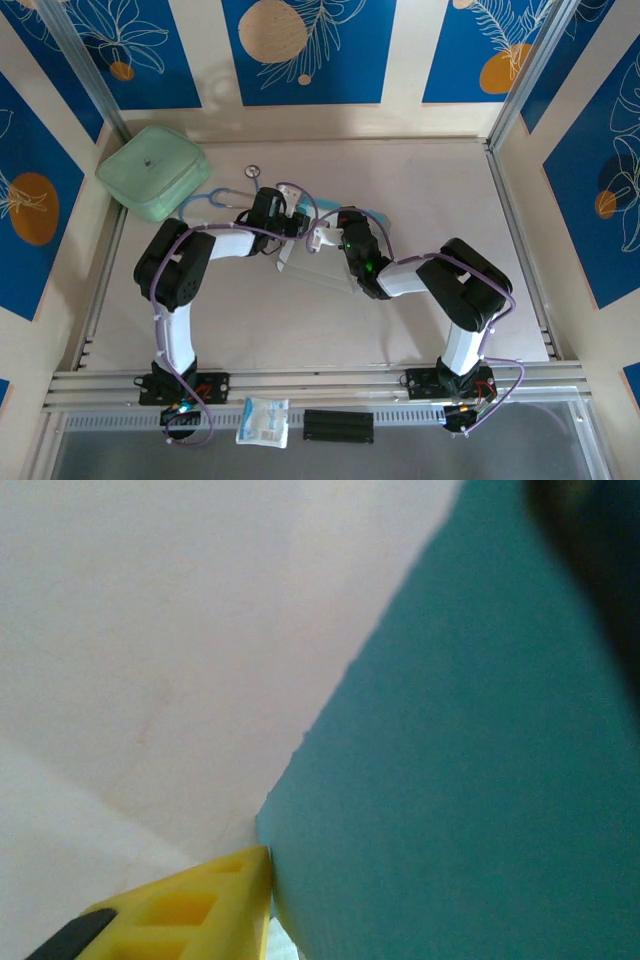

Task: Fold the paper box

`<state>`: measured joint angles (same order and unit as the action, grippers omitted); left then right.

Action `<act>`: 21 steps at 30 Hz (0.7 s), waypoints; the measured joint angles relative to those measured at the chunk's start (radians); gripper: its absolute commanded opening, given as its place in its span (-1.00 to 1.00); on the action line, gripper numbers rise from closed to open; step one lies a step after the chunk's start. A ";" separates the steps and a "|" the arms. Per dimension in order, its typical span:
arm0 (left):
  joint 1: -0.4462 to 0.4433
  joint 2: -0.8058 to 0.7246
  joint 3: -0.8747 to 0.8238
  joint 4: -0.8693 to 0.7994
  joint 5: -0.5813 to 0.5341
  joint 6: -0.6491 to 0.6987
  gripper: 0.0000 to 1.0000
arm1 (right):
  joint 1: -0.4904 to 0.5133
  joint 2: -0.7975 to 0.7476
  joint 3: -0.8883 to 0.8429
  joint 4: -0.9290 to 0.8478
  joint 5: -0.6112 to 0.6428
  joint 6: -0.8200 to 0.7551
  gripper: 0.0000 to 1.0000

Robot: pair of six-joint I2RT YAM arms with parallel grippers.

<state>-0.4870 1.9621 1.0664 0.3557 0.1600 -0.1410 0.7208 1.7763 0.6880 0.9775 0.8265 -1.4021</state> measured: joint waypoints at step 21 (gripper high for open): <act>0.014 -0.069 -0.015 -0.050 0.058 0.085 0.46 | 0.006 -0.006 0.000 -0.007 -0.032 0.005 -1.00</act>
<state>-0.4732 1.8931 1.0515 0.3061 0.2184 -0.0563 0.7265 1.7706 0.6884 0.9703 0.7944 -1.3975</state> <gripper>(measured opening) 0.665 0.047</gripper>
